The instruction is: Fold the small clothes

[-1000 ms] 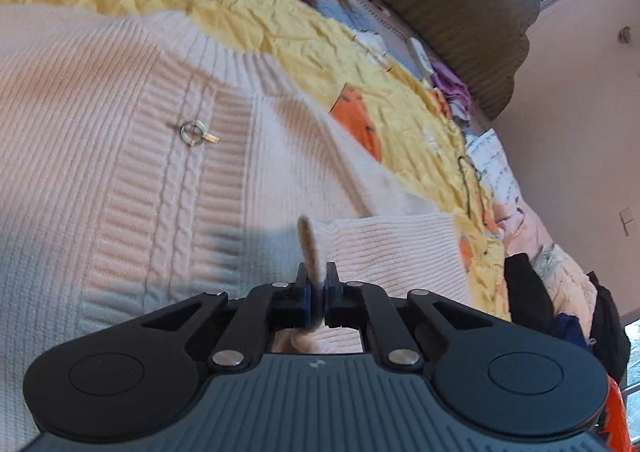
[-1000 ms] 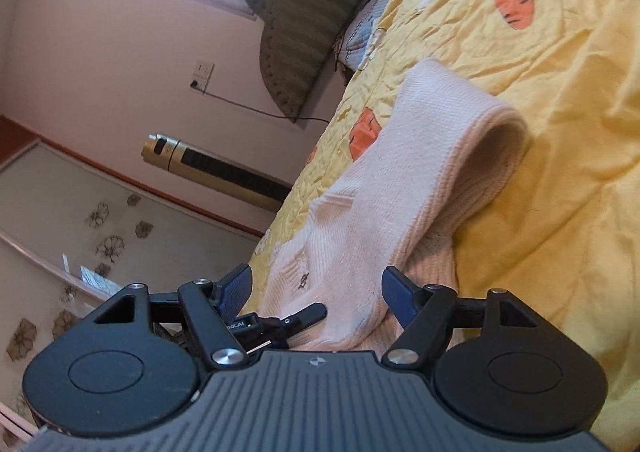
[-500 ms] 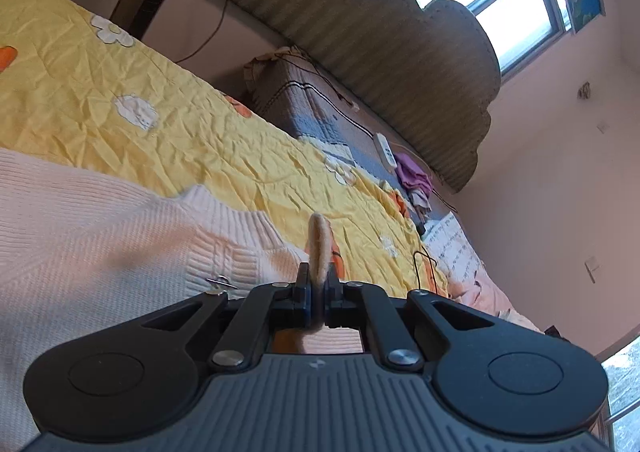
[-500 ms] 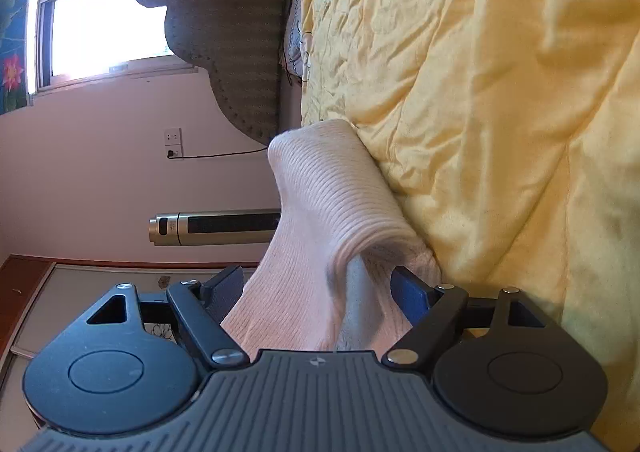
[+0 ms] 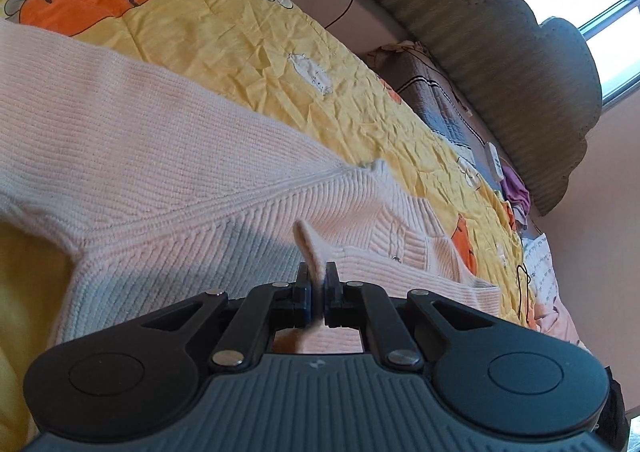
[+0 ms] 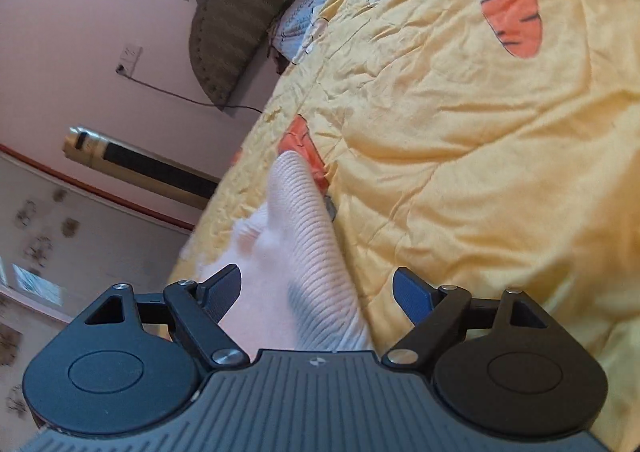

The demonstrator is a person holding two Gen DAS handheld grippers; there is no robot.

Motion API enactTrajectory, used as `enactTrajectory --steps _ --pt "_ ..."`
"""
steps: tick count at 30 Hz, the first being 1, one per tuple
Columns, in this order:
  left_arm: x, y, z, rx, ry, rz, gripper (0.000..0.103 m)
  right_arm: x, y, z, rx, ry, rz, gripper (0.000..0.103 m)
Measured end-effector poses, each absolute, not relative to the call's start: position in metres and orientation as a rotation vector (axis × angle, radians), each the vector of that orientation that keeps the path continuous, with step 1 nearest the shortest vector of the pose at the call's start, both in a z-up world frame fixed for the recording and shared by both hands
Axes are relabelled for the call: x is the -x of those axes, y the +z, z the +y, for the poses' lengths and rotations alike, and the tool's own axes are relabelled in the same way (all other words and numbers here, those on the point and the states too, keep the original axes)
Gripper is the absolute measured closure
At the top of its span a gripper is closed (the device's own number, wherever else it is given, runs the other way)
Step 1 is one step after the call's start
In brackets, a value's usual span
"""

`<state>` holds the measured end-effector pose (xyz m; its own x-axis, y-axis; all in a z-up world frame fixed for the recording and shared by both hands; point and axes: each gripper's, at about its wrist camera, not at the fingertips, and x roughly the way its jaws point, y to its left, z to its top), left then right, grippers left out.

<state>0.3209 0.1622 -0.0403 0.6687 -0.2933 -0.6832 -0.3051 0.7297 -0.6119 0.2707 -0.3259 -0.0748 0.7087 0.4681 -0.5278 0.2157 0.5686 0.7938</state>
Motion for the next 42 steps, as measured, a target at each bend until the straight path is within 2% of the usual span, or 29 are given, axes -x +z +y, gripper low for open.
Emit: enactTrajectory --steps 5,7,8,11,15,20,21,23,25,29,30,31,32,34,39,42 --pt "-0.312 -0.045 0.162 0.743 0.009 0.883 0.098 -0.313 -0.074 -0.311 -0.899 0.223 0.843 0.026" --pt "-0.315 -0.049 0.163 0.741 0.02 0.894 0.098 -0.324 -0.073 -0.303 -0.843 0.242 0.819 0.05" --pt "-0.316 -0.05 0.163 0.735 0.02 0.897 0.098 -0.33 -0.073 -0.298 -0.786 0.241 0.831 0.084" --pt "-0.318 -0.047 0.159 0.711 0.017 0.889 0.098 -0.337 -0.069 -0.284 -0.624 0.224 0.848 0.085" --pt "-0.324 -0.046 0.15 0.655 0.01 0.879 0.098 -0.329 -0.057 -0.301 -0.663 0.227 0.794 0.086" --pt "-0.326 -0.073 0.143 0.602 0.051 0.905 0.098 -0.329 -0.08 -0.308 -0.702 0.189 0.835 0.086" --pt "-0.325 -0.072 0.143 0.595 0.051 0.905 0.098 -0.327 -0.08 -0.309 -0.725 0.188 0.827 0.085" --pt "-0.325 -0.071 0.142 0.58 0.044 0.907 0.098 -0.325 -0.076 -0.307 -0.733 0.159 0.828 0.073" --pt "-0.322 -0.069 0.145 0.6 0.036 0.91 0.097 -0.318 -0.063 -0.305 -0.702 0.116 0.793 0.073" --pt "-0.295 -0.046 0.151 0.562 0.133 0.848 0.087 -0.298 -0.025 -0.282 -0.614 0.184 0.68 0.07" --pt "-0.287 -0.039 0.149 0.526 0.163 0.812 0.08 -0.297 -0.019 -0.269 -0.575 0.242 0.7 0.057" --pt "-0.282 -0.032 0.143 0.493 0.165 0.786 0.072 -0.296 -0.015 -0.254 -0.519 0.292 0.72 0.053" --pt "-0.278 -0.028 0.136 0.471 0.151 0.766 0.068 -0.294 -0.012 -0.239 -0.46 0.322 0.727 0.05" --pt "-0.277 -0.024 0.118 0.441 0.104 0.759 0.052 -0.294 -0.01 -0.209 -0.324 0.354 0.732 0.05" --pt "-0.29 -0.052 0.091 0.396 0.123 0.839 0.053 -0.316 -0.023 -0.166 -0.154 0.339 0.792 0.052" --pt "-0.284 -0.061 0.088 0.374 0.131 0.784 0.053 -0.319 -0.038 -0.155 -0.079 0.305 0.829 0.051"
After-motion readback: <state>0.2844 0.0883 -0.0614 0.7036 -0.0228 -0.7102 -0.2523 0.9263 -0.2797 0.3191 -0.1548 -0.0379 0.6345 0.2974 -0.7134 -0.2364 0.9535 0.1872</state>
